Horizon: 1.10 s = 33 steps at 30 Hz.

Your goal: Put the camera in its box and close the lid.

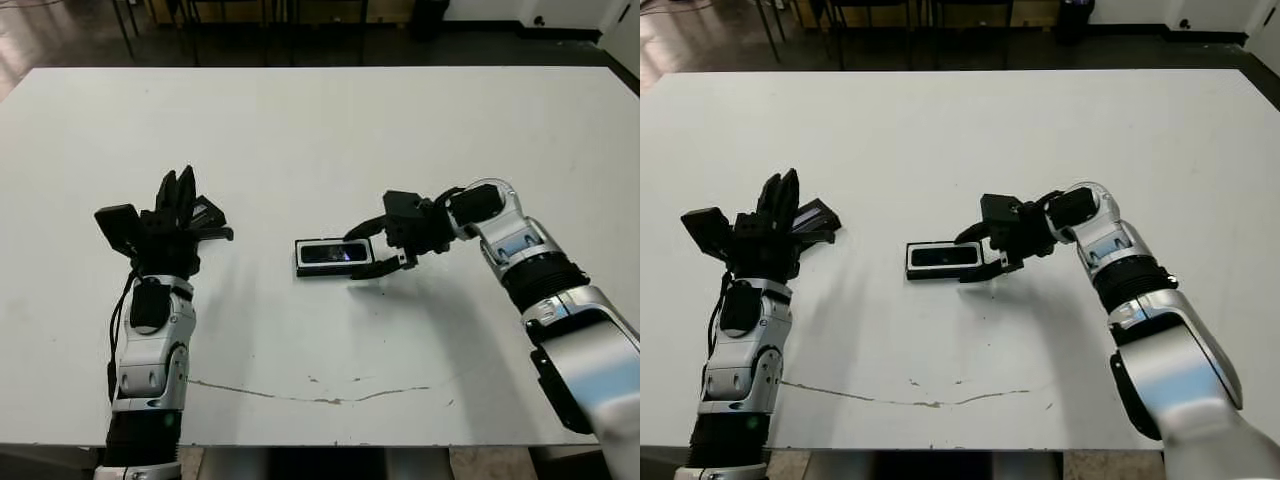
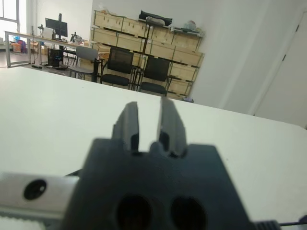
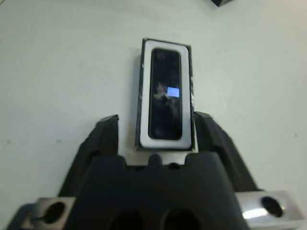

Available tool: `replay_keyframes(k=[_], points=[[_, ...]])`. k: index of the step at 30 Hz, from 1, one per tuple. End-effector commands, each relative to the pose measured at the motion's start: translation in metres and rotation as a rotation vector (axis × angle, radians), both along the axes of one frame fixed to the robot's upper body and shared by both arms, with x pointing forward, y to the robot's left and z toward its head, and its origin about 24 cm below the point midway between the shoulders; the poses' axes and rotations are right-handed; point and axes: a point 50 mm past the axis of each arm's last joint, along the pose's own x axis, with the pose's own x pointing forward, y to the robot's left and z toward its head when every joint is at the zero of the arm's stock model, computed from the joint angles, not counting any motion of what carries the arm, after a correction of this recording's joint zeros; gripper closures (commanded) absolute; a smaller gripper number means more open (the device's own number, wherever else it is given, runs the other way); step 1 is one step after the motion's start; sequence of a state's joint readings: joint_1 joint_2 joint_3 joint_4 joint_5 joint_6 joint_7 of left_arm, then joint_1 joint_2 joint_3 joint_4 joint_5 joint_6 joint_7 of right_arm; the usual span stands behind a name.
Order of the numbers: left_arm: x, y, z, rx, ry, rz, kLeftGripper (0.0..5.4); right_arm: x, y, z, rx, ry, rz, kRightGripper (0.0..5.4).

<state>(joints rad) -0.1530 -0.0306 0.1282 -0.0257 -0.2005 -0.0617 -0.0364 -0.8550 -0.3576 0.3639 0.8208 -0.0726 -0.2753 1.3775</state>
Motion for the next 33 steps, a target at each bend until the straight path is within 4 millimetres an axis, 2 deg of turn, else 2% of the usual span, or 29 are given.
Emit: replay_keyframes(k=[1, 6, 9, 12, 15, 18, 25, 28, 30, 33], points=[[-0.002, 0.003, -0.008, 0.003, 0.039, 0.006, 5.40, 0.001, -0.008, 0.008, 0.000, -0.007, -0.001, 1.85], [-0.002, 0.003, -0.008, 0.015, 0.035, 0.006, 5.40, 0.002, -0.015, 0.018, 0.098, 0.020, -0.072, 0.74], [-0.002, 0.004, -0.008, 0.019, 0.033, 0.007, 5.40, 0.002, -0.023, 0.028, 0.309, 0.063, -0.199, 0.07], [-0.002, 0.005, -0.006, 0.015, 0.033, 0.009, 5.40, 0.000, -0.030, 0.035, 0.511, 0.059, -0.400, 0.03], [-0.003, 0.009, -0.001, 0.035, 0.009, 0.005, 5.40, -0.006, -0.039, 0.036, 0.642, -0.092, -0.631, 0.47], [-0.004, 0.020, 0.008, 0.086, -0.025, 0.001, 5.40, -0.012, -0.049, 0.031, 0.659, -0.217, -0.770, 1.13], [-0.008, 0.062, 0.036, 0.392, -0.019, 0.000, 5.40, -0.026, -0.069, 0.026, 0.666, -0.264, -0.839, 2.66], [-0.007, 0.081, 0.052, 0.547, 0.057, -0.104, 5.01, -0.029, -0.074, 0.029, 0.678, -0.261, -0.854, 3.32], [-0.003, 0.092, 0.061, 0.621, 0.090, -0.197, 4.58, -0.030, -0.075, 0.030, 0.679, -0.268, -0.861, 3.76], [0.008, 0.103, 0.062, 0.679, 0.147, -0.307, 3.87, -0.029, -0.075, 0.031, 0.684, -0.264, -0.869, 4.43]])
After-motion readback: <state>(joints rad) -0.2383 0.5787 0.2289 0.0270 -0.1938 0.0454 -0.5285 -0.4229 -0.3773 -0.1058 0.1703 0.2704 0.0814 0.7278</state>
